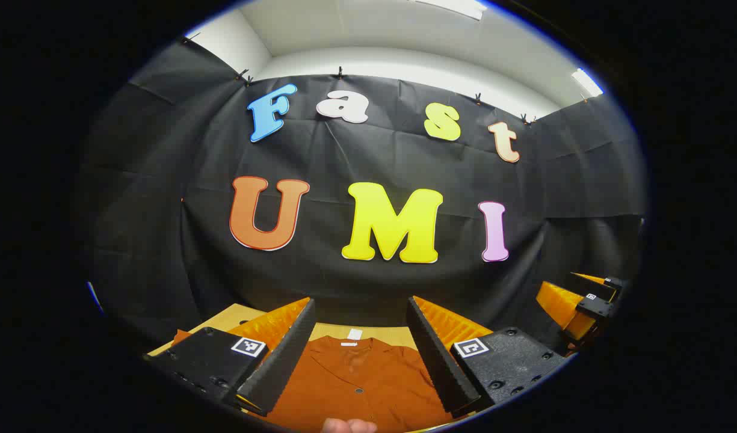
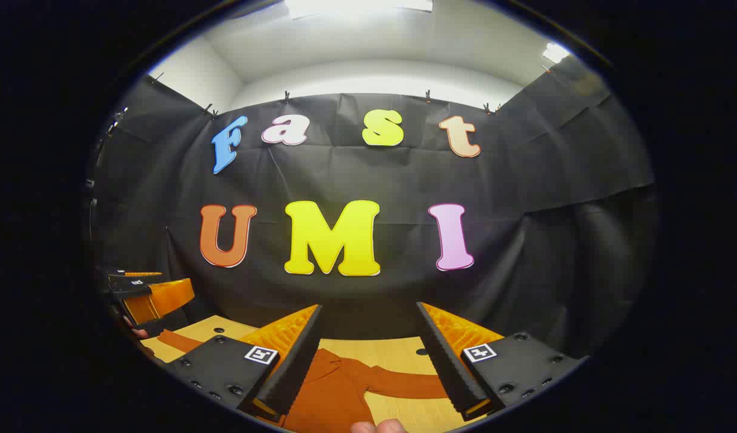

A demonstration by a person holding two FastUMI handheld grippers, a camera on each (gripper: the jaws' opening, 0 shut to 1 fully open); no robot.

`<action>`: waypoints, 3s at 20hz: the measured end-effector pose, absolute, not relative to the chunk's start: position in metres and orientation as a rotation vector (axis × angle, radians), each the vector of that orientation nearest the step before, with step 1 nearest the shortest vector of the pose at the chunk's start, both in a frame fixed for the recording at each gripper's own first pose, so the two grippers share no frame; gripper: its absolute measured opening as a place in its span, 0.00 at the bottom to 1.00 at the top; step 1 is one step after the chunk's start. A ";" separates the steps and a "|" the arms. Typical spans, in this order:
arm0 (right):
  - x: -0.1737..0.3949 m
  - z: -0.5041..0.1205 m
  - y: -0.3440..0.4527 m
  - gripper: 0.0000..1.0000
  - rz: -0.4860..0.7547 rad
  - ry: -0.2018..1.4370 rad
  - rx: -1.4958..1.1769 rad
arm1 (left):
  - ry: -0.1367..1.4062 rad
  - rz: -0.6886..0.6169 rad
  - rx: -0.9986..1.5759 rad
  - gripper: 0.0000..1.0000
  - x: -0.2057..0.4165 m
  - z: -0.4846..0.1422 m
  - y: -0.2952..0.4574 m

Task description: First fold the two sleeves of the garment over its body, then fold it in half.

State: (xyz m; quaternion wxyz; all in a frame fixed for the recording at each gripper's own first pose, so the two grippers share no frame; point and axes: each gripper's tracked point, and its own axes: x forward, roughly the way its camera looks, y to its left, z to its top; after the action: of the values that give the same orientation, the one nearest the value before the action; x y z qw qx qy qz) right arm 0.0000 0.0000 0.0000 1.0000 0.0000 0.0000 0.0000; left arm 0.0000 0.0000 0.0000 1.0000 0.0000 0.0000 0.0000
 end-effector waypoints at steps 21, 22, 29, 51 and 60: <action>0.009 0.001 0.008 0.94 0.021 0.006 -0.006 | -0.007 0.012 0.015 0.97 0.016 -0.006 0.004; 0.010 0.001 0.007 0.95 0.015 0.008 -0.004 | -0.010 0.013 0.019 0.97 0.016 -0.006 0.004; 0.012 -0.011 0.003 0.95 0.002 0.036 0.007 | -0.007 0.012 0.009 0.97 0.015 -0.009 0.005; 0.012 -0.028 -0.007 0.94 0.040 0.080 0.020 | 0.040 -0.011 0.027 0.97 0.019 -0.036 -0.011; 0.024 -0.139 -0.146 0.96 -0.036 0.346 -0.028 | 0.263 -0.127 0.049 0.98 0.021 -0.119 -0.078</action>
State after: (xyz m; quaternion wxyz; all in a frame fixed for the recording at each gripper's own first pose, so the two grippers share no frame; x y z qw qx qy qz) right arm 0.0240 -0.1459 -0.1392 0.9848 -0.0140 0.1722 -0.0179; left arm 0.0209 -0.0779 -0.1192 0.9891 0.0244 0.1311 -0.0631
